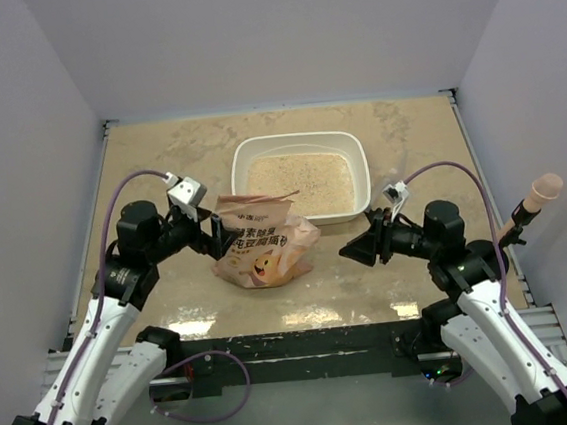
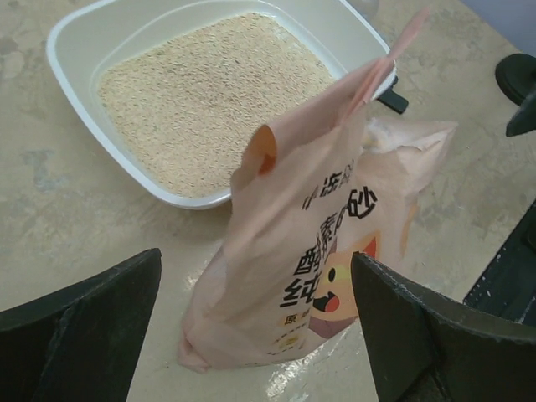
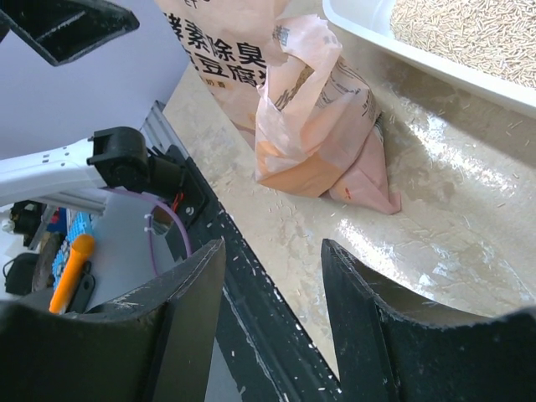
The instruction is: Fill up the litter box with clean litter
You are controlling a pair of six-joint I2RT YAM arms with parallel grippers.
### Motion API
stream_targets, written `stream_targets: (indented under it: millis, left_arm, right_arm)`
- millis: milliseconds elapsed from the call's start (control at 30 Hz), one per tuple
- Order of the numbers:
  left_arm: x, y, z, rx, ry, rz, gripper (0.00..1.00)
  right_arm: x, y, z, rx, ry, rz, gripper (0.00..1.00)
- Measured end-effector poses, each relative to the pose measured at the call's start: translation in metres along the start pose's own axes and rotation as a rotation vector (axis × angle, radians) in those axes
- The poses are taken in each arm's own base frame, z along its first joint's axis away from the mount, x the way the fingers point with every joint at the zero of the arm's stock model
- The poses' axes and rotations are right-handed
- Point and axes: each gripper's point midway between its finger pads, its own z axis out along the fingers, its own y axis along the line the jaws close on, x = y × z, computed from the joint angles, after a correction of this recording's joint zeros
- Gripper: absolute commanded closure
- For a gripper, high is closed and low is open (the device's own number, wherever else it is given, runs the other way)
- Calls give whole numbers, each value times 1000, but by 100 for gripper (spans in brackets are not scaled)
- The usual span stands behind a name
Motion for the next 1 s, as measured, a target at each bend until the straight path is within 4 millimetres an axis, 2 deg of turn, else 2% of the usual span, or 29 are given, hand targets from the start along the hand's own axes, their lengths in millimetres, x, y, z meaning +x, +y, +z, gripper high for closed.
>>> stream_targets:
  millis: [167,267,300,367,400,467,500,567,800,1000]
  left_arm:
    - [21,-15,8,114,34,-24,3]
    - [32,-19,15,160,62,-42,16]
    - [34,-20,16,169,66,-45,33]
    - [37,-21,19,189,76,-50,54]
    - [37,-21,21,195,77,-50,70]
    - [37,-20,24,204,77,-48,85]
    - [38,-20,25,209,77,-47,96]
    - [39,-20,26,214,75,-40,100]
    - [40,-20,26,221,71,-31,100]
    - [40,-19,25,211,63,-27,100]
  right_arm:
    - [0,0,0,1,2,3,46]
    - [0,-1,1,0,4,5,45]
    - [0,-1,2,0,5,7,45]
    - [-1,-2,3,-2,5,12,45]
    - [-2,-2,4,-4,5,16,45]
    - [-4,-3,7,-7,4,25,45]
    - [-5,-4,8,-9,2,28,45]
    - [-7,-4,11,-19,0,30,46]
    - [-9,-13,27,-53,22,44,47]
    - [-3,-18,40,-68,59,43,48]
